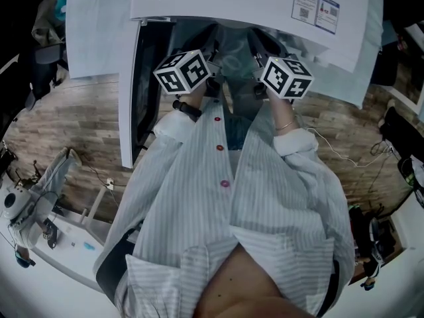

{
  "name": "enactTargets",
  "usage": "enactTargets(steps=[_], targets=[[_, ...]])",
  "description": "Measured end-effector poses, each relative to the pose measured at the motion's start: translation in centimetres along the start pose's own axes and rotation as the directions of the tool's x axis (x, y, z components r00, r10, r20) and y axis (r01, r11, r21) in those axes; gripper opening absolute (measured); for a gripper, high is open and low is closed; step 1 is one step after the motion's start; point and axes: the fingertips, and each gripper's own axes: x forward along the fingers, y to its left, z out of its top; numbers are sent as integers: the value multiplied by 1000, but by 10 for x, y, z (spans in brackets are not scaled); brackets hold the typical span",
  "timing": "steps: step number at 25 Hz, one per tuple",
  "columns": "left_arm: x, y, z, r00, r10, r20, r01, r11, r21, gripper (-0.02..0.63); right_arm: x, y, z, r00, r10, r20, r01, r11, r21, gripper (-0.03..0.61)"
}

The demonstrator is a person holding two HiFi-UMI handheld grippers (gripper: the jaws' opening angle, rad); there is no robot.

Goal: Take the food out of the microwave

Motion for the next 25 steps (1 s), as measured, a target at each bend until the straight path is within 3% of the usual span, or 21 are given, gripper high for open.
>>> enactTargets(steps=[5,12,15,25], targets=[[5,4,-4,999,-32,-5,31,991,-133,93,5,0,0,1000,25,5,-25,997,77,120],[14,6,-9,998,-53,-25,46,974,-222,133,15,3,0,999,35,10,-36,988,148,149],[20,5,-9,998,-52,-37,42,971,-234,163,19,3,1,999,38,15,-40,983,180,149],[25,12,-8,999,-7,-52,-8,959,-282,159,25,-2,2,999,22,30,-29,961,273,137]])
